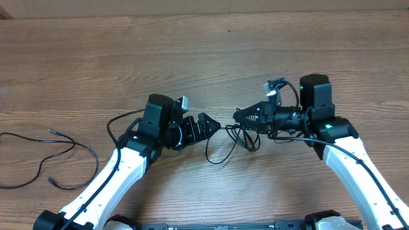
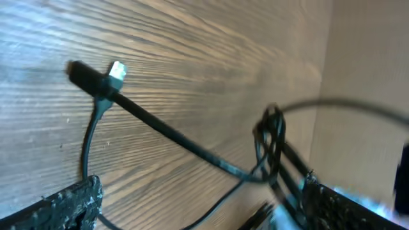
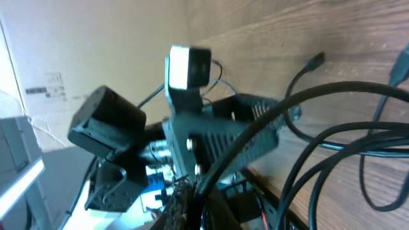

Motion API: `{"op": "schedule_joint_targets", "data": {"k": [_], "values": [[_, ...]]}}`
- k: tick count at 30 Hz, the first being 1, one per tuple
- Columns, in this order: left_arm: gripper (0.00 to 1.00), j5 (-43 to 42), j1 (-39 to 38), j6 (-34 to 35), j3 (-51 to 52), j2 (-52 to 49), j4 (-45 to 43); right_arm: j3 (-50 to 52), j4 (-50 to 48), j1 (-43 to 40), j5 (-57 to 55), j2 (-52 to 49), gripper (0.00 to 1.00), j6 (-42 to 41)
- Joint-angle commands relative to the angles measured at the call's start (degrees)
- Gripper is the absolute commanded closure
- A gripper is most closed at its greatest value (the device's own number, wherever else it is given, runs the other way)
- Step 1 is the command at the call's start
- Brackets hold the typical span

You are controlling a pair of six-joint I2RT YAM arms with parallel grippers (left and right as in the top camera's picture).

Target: Untangle cables

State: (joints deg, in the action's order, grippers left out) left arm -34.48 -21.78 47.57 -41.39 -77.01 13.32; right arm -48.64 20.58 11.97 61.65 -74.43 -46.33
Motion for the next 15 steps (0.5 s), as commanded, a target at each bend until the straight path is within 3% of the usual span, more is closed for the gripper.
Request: {"op": "schedule_joint_targets", "data": {"k": [1,4,7,9,10,12,15], "values": [[0.0,3.3,-0.4,10.4,-0.1,-0.1,-1.5,-1.6,-0.7,2.9,1.1,0.4,0.96,-0.2],[0.0,2.6,-0.4,12.1,-0.1,-0.1,-1.6,-1.6,-0.8,4.7,-0.5,0.4,0.96,-0.2],[0.11,2.1,-0.4,12.0,-0.1,-0.2,-1.5,-1.6,-0.7,5.3,-0.5,0.4,0.96,-0.2],[0.35,2.1,-0.4,11.6,-0.1,-0.2,-1.3,-1.6,-0.7,5.3,0.0,0.4,0.96,-0.2],[0.54,2.1,-0.5,11.5,-0.1,-0.3,-1.1,-1.6,-0.7,5.3,-0.1,0.4,0.96,-0.2],[0.78,2.1,-0.9,10.1,-0.1,-0.5,-1.1,-1.6,-0.7,5.3,-0.2,0.4,0.96,-0.2],[0.96,2.8,-0.9,5.2,0.0,-0.6,-0.3,-1.6,-0.7,5.3,-0.5,0.4,0.96,-0.1]]}}
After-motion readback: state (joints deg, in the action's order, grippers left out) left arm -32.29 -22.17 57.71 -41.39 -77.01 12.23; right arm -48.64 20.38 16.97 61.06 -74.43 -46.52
